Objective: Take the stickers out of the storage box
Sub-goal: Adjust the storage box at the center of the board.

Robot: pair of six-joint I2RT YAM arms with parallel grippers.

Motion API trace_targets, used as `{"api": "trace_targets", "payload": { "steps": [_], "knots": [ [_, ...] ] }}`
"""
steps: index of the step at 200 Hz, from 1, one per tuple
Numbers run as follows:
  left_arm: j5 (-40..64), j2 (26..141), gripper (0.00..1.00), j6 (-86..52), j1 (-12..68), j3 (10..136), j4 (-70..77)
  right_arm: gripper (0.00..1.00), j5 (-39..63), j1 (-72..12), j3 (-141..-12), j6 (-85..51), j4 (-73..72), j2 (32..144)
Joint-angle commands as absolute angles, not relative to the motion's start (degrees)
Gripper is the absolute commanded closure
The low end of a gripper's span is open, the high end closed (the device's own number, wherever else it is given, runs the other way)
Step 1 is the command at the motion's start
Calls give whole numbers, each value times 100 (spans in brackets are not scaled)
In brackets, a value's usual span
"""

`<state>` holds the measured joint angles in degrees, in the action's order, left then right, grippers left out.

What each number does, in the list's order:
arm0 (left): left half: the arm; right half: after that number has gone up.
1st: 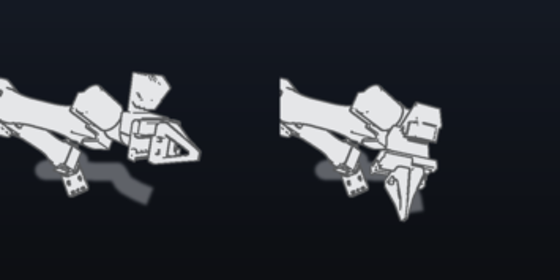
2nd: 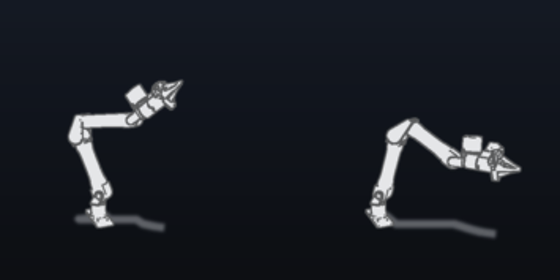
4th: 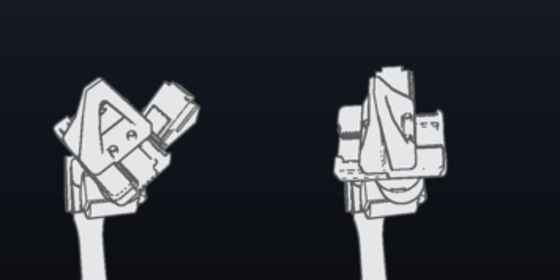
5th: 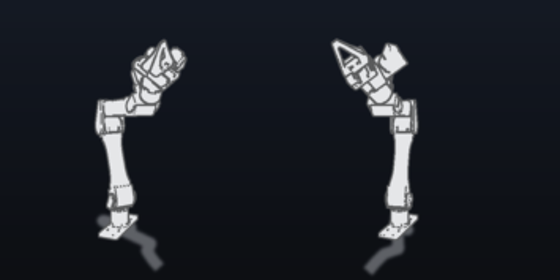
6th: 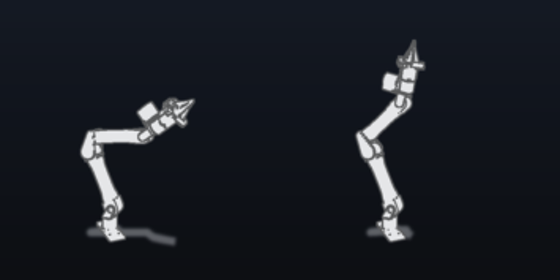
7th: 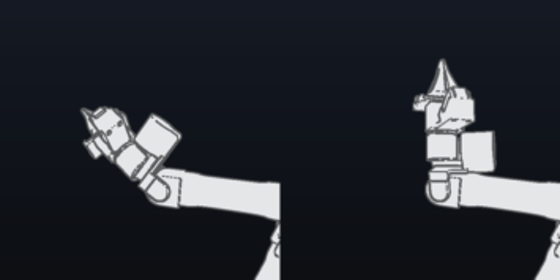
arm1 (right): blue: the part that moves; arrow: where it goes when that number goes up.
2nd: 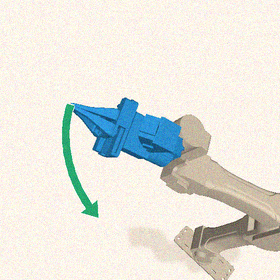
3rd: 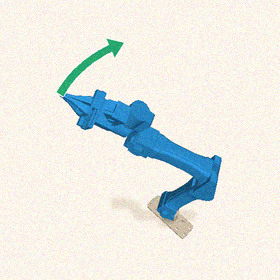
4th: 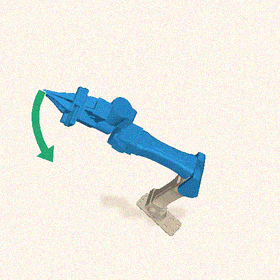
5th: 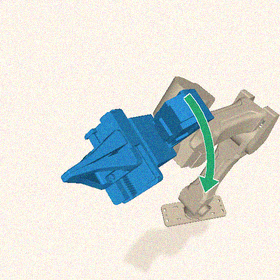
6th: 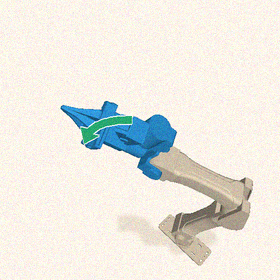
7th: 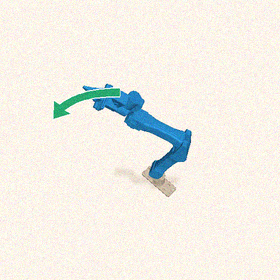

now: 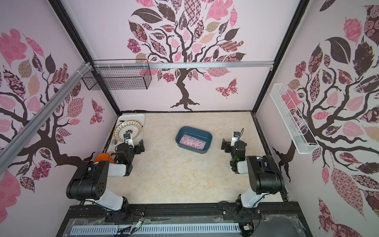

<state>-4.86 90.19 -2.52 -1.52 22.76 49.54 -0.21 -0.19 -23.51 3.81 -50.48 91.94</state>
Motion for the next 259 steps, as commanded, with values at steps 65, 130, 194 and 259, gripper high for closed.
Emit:
{"api": "trace_targets", "payload": {
  "steps": [65,130,194,259],
  "knots": [
    [-459,8933,2,-191,-181,2226,4945,1,-79,-35,-2338,330,-5021,9022],
    [-462,8938,2,-187,-184,2230,4942,1,-79,-40,-2339,333,-5016,9018],
    [-451,8926,2,-193,-176,2224,4944,1,-79,-35,-2351,334,-5011,9018],
    [-518,7398,2,-791,-151,2499,3048,1,-283,-67,-2375,255,-4453,8339]
  ]
}}
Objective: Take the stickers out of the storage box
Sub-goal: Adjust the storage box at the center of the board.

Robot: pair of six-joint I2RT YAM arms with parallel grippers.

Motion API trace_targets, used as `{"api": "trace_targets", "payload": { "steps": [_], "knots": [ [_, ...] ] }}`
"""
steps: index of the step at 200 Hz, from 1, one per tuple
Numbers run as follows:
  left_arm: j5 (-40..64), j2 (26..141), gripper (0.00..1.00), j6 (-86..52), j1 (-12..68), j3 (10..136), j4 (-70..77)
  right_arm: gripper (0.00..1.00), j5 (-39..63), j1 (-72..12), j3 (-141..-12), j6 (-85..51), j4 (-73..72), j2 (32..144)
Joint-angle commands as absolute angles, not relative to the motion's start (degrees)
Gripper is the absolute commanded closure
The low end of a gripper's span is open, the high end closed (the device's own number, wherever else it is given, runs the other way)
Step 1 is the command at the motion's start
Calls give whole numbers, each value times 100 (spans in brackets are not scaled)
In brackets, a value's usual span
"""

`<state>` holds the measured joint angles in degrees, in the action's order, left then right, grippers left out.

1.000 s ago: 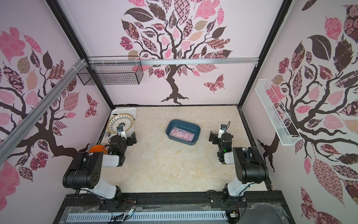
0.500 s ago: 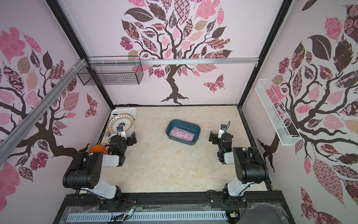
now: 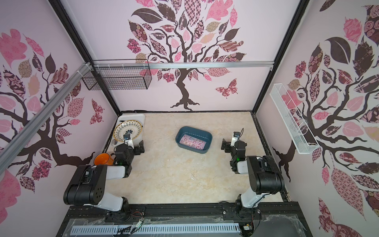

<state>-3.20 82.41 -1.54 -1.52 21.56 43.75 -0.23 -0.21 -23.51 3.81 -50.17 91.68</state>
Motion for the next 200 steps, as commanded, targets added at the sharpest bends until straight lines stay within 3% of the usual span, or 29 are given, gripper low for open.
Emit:
{"api": "trace_targets", "payload": {
  "steps": [1,14,25,52,75,96,140,200],
  "knots": [
    [-553,7360,2,-826,-150,2533,2930,1,-317,-67,-2392,228,-4257,8178],
    [-670,6920,2,-1382,-171,2802,2157,1,-880,-47,-2862,-573,-2139,7214],
    [-499,6719,1,-1522,-205,2586,2467,1,-1025,-39,-2959,-923,-1677,6838],
    [85,6466,2,-1920,-225,2398,2631,1,142,-33,-3428,-1296,-750,6726],
    [1302,6801,2,-2287,-37,2688,2586,1,1116,-50,-4429,-1467,439,7331],
    [2020,7337,2,-2388,774,3216,2312,0,1695,-53,-5363,-1551,1135,8059],
    [1710,8180,2,-2385,2634,4199,1094,1,2802,-212,-7172,-1915,1972,9880],
    [1887,9190,3,-3020,2798,4883,217,0,3519,-740,-8597,-1944,2587,11411]
  ]
}}
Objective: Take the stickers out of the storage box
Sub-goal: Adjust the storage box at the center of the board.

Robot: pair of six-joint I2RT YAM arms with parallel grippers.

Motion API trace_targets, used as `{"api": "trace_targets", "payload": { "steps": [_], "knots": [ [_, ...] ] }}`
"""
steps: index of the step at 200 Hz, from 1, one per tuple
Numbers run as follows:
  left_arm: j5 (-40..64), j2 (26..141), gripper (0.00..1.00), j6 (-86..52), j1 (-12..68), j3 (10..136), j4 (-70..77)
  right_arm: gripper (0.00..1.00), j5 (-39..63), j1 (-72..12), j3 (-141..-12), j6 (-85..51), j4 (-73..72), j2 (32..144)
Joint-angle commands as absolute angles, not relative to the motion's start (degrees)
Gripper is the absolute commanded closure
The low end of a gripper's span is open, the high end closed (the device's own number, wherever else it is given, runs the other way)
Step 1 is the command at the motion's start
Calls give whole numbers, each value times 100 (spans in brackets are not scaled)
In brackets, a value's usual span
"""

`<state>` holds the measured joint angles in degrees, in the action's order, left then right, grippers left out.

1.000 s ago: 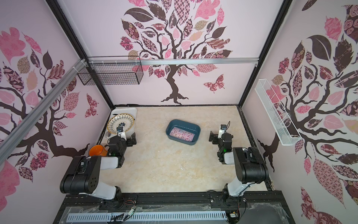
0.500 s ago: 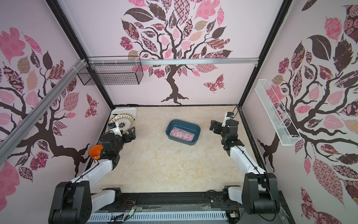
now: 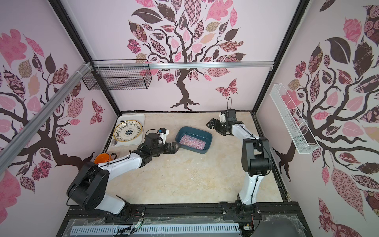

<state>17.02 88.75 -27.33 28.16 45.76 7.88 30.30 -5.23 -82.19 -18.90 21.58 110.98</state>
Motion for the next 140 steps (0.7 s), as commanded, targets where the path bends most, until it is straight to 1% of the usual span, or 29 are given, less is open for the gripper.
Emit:
{"api": "trace_targets", "payload": {
  "steps": [1,35,79,103,113,140],
  "knots": [
    [1897,9205,3,-3022,2801,4898,209,1,3526,-752,-8610,-1943,2585,11418],
    [2055,9796,3,-3096,2801,5512,7,0,3765,-873,-8367,-1956,2614,11338],
    [2098,10795,3,-2973,2802,6942,-486,1,3796,-1197,-7086,-1897,2558,10467],
    [2322,11389,4,-3141,2802,7708,-602,0,3768,-1371,-6654,-1861,2663,10085],
    [2474,11562,5,-3256,2798,7914,-610,1,3568,-1376,-6597,-1773,2784,9944],
    [2720,11734,5,-3473,2802,8060,-450,0,2260,-1373,-7105,-1144,3766,9800]
  ]
}}
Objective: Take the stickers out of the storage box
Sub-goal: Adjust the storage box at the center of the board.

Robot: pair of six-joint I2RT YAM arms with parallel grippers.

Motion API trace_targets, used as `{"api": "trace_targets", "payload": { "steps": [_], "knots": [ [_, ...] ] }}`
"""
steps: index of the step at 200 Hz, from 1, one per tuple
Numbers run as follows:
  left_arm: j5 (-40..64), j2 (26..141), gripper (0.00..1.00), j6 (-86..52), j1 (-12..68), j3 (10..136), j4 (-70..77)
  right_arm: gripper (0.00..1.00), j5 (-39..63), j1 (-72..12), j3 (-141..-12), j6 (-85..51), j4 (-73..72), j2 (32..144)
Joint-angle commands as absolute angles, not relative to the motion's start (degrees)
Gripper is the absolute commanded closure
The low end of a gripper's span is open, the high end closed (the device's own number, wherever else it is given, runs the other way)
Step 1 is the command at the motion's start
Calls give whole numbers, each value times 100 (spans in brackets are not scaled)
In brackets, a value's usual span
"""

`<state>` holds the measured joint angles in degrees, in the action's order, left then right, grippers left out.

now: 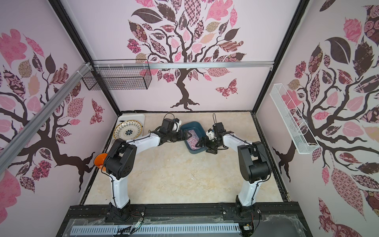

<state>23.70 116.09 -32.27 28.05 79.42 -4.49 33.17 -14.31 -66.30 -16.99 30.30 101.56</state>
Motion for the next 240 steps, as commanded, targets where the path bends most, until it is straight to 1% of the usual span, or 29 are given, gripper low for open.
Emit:
{"api": "trace_targets", "payload": {
  "steps": [1,29,64,87,135,154,167,180,202,240],
  "knots": [
    [2727,11738,5,-3477,2798,8064,-440,0,2216,-1372,-7130,-1122,3795,9804],
    [3034,12080,5,-3779,2820,8316,-285,1,1291,-1362,-7635,-820,4398,9856],
    [3165,12623,6,-4065,2877,8979,-199,1,1164,-1367,-7940,-746,4624,9871],
    [3185,13185,6,-4146,2978,9855,-377,1,1053,-1364,-7955,-747,4629,9902],
    [3280,14544,4,-4264,3213,12172,-1110,1,757,-1208,-8010,-769,4804,9917],
    [3493,14820,2,-4332,3260,12683,-1319,1,788,-987,-8067,-813,4774,9896],
    [3524,14711,2,-4319,3273,12544,-1318,1,793,-845,-8230,-832,4805,9959],
    [3438,14391,2,-4192,3257,12103,-1299,1,768,-753,-8445,-851,4845,10074],
    [3246,13609,2,-4066,3158,10879,-1051,1,634,-734,-8937,-884,4946,10363],
    [3212,12128,2,-4022,2841,8902,-496,3,738,-757,-9920,-1018,5216,11163]
  ]
}}
